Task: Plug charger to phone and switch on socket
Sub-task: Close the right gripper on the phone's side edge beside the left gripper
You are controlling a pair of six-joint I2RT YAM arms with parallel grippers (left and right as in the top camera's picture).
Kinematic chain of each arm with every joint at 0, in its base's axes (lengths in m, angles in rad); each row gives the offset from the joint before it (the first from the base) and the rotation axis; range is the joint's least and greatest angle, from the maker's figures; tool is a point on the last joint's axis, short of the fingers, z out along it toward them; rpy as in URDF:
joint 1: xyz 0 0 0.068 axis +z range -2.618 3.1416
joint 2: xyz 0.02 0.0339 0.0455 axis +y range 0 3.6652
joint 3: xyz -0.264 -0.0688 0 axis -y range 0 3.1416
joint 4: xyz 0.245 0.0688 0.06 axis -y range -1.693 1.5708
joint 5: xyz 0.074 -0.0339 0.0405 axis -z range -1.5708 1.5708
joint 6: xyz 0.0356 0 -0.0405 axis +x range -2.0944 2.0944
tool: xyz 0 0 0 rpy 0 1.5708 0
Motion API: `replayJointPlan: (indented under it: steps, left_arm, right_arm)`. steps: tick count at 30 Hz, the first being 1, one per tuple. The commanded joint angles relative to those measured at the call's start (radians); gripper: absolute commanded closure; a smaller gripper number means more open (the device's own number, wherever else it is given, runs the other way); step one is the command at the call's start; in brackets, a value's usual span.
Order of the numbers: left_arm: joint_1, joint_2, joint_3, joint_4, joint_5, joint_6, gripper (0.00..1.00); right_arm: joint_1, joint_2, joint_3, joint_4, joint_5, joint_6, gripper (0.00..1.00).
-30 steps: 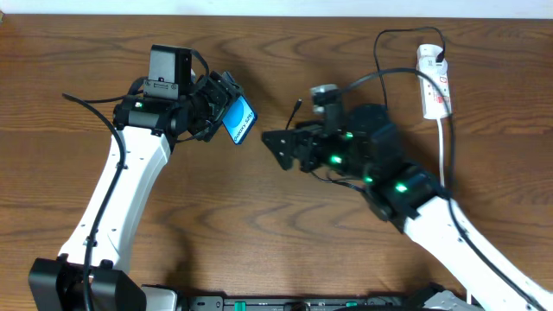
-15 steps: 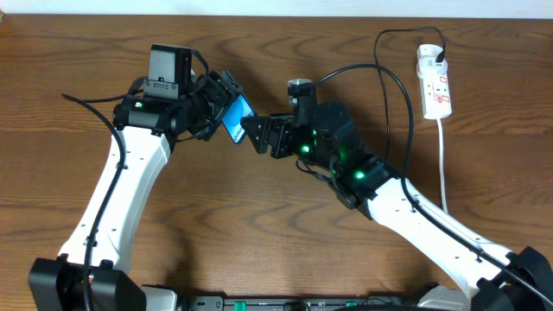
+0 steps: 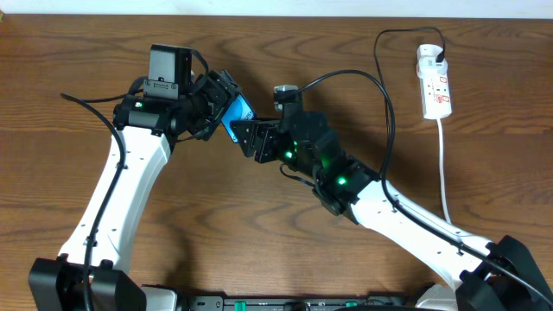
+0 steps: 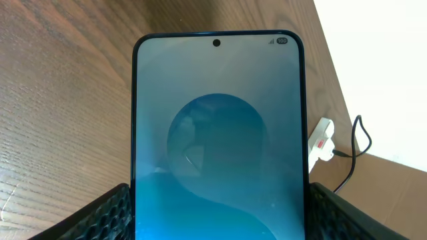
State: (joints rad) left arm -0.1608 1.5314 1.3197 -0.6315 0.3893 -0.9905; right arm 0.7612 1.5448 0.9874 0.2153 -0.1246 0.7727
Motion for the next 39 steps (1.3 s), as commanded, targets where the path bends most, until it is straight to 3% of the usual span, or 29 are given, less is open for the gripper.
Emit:
replayJointPlan:
  steps: [1,5,16,30,39]
  left_arm:
    - [0.003,-0.022,0.008,0.004,-0.001,0.017,0.59]
    - [0.003,-0.023,0.008,0.004,-0.001,0.016,0.59]
    - [0.003,-0.023,0.008,0.004,-0.001,0.016,0.59]
    - [0.003,-0.023,0.008,-0.009,-0.001,0.017,0.59]
    - [0.003,-0.022,0.008,-0.014,-0.001,0.016,0.58]
  right_arm:
    - [0.008,0.011,0.003,0.010,0.087,0.003,0.41]
    - [0.009,0.011,0.003,0.018,0.100,0.029,0.48]
    - [0.013,0.071,0.003,0.057,0.096,0.119,0.44]
    - [0.018,0.097,0.003,0.140,0.090,0.132,0.72]
    - [0.019,0.097,0.003,0.169,0.062,0.132,0.70]
